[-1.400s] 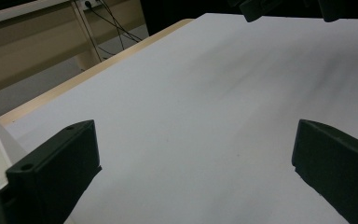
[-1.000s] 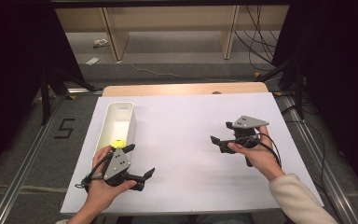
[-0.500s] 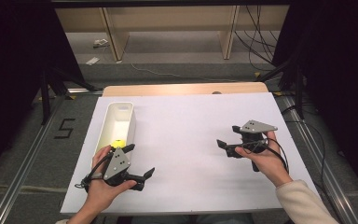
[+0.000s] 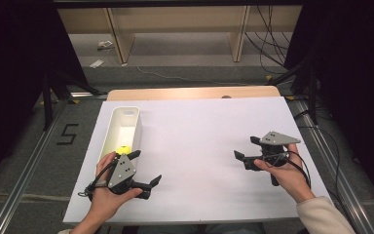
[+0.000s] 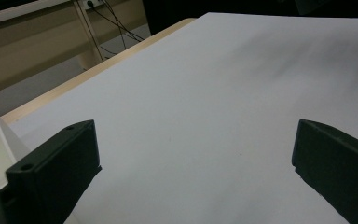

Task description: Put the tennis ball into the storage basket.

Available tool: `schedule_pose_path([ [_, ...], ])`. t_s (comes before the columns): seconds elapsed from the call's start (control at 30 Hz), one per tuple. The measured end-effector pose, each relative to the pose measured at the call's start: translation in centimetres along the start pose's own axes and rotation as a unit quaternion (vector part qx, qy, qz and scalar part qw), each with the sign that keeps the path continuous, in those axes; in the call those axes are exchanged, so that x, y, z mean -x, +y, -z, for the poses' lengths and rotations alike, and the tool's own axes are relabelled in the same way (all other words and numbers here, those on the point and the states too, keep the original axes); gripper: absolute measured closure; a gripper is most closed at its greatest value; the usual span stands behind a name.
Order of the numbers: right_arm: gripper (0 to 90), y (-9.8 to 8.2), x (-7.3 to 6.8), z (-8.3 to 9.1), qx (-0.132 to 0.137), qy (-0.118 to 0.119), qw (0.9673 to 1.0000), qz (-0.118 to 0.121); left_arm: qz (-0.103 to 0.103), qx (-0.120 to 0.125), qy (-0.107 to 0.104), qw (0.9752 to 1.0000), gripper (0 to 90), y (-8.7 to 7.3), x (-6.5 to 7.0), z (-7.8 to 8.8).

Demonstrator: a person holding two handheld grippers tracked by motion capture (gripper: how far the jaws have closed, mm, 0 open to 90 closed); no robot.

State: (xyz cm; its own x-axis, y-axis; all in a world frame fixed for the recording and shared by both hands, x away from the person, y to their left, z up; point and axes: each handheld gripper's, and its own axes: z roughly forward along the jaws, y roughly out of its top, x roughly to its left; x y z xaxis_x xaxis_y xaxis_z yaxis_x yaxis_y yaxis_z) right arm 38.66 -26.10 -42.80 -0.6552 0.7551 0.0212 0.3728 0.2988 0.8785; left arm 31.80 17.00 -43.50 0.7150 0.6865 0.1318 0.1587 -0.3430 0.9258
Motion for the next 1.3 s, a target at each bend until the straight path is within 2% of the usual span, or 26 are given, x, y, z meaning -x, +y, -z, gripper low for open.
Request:
schedule_pose_path([
  [0.77, 16.2, -1.9, 0.5, 2.3, -0.002, -0.011, 0.9999, -0.011, 0.001, -0.001, 0.002, 1.0000, 0.4, 0.0, -0.1, 0.1],
  [1.3, 16.1, -2.2, 0.3, 2.4, 0.000, -0.007, 0.9999, -0.013, 0.003, 0.001, 0.001, 1.0000, 0.4, 0.0, -0.1, 0.1],
])
